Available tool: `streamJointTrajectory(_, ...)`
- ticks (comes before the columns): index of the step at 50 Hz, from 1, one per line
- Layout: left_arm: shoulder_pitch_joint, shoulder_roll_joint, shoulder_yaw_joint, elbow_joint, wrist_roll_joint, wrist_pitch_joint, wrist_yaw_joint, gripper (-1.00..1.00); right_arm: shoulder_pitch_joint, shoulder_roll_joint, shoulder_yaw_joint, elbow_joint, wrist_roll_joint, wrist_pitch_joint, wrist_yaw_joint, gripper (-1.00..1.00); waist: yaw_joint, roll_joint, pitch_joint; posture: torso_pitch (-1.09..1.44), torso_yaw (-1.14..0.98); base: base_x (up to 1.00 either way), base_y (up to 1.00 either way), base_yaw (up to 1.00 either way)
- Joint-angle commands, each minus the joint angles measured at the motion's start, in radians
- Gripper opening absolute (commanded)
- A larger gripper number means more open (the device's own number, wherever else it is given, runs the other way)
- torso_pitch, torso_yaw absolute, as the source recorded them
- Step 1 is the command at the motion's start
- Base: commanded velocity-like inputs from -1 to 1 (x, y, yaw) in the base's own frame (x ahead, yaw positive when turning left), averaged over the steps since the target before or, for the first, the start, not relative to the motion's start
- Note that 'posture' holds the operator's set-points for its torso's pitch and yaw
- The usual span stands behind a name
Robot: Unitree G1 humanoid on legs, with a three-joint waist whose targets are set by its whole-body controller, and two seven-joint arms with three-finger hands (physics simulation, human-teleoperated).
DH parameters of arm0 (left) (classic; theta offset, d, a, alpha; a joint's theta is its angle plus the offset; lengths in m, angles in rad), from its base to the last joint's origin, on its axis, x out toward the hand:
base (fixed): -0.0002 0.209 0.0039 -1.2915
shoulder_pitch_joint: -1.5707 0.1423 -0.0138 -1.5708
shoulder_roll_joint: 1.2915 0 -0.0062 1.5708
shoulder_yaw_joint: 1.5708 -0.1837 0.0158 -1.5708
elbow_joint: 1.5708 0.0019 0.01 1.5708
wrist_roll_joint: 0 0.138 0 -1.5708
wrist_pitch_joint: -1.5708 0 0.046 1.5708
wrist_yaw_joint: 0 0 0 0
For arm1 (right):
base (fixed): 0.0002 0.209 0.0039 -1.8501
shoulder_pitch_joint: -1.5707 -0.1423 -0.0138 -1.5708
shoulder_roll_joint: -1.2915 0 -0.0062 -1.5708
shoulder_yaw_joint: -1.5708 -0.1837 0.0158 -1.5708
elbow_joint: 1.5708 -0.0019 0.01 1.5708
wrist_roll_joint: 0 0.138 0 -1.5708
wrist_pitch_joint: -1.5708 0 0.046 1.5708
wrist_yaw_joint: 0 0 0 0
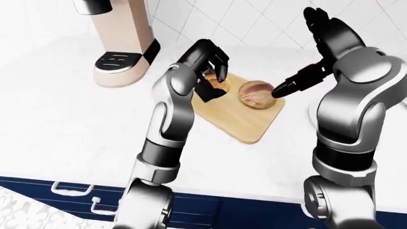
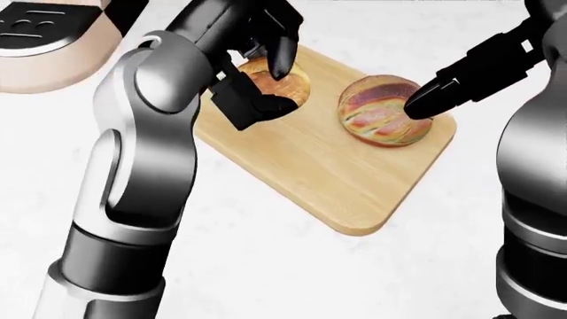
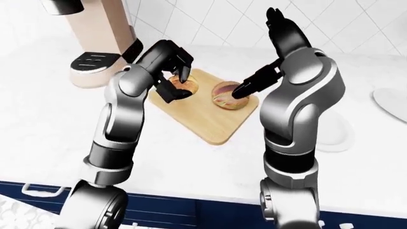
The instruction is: Place all breads on the cutting board.
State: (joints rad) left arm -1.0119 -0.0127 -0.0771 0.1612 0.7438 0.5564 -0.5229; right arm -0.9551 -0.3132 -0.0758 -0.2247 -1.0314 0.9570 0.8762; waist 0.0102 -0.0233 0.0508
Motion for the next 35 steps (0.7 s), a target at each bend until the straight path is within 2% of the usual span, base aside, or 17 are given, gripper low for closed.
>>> streamJointTrajectory(1, -0.041, 0.002, 0.007, -0.018, -0.004, -0.04, 0.033, -1.0, -0.028, -0.013, -0.012, -0.025, -0.001, -0.018, -0.022, 1.0, 0.0, -0.003, -0.032, 0.0, 0.0, 0.0, 0.0, 0.0)
streamJointTrajectory(17, -0.047, -0.038, -0.014, 0.093, -0.009, -0.096, 0.085, -1.0, -0.004, -0.013, -0.007, -0.033, 0.02, -0.012, -0.038, 1.0, 0.0, -0.007, -0.035, 0.0, 0.0, 0.0, 0.0, 0.0)
streamJointTrajectory(19, -0.043, -0.038, -0.015, 0.09, -0.004, -0.097, 0.079, -0.8, -0.003, -0.013, -0.006, -0.037, 0.018, -0.009, -0.036, 1.0, -0.001, -0.006, -0.035, 0.0, 0.0, 0.0, 0.0, 0.0)
streamJointTrajectory(28, -0.036, -0.036, -0.011, 0.091, 0.008, -0.101, 0.075, -0.3, 0.013, -0.009, -0.009, -0.039, 0.026, -0.016, -0.047, 1.0, -0.001, -0.006, -0.035, 0.0, 0.0, 0.0, 0.0, 0.0)
streamJointTrajectory(29, -0.037, -0.036, -0.011, 0.091, 0.009, -0.101, 0.074, -0.11, 0.013, -0.009, -0.009, -0.039, 0.026, -0.016, -0.047, 1.0, -0.001, -0.006, -0.035, 0.0, 0.0, 0.0, 0.0, 0.0)
streamJointTrajectory(33, -0.029, -0.037, -0.015, 0.082, 0.016, -0.098, 0.064, 0.22, 0.019, -0.011, -0.01, -0.044, 0.028, -0.015, -0.048, 1.0, -0.001, -0.006, -0.036, 0.0, 0.0, 0.0, 0.0, 0.0)
streamJointTrajectory(35, -0.021, -0.038, -0.016, 0.09, 0.019, -0.107, 0.068, 0.52, 0.022, -0.01, -0.011, -0.044, 0.031, -0.016, -0.053, 1.0, -0.001, -0.006, -0.035, 0.0, 0.0, 0.0, 0.0, 0.0)
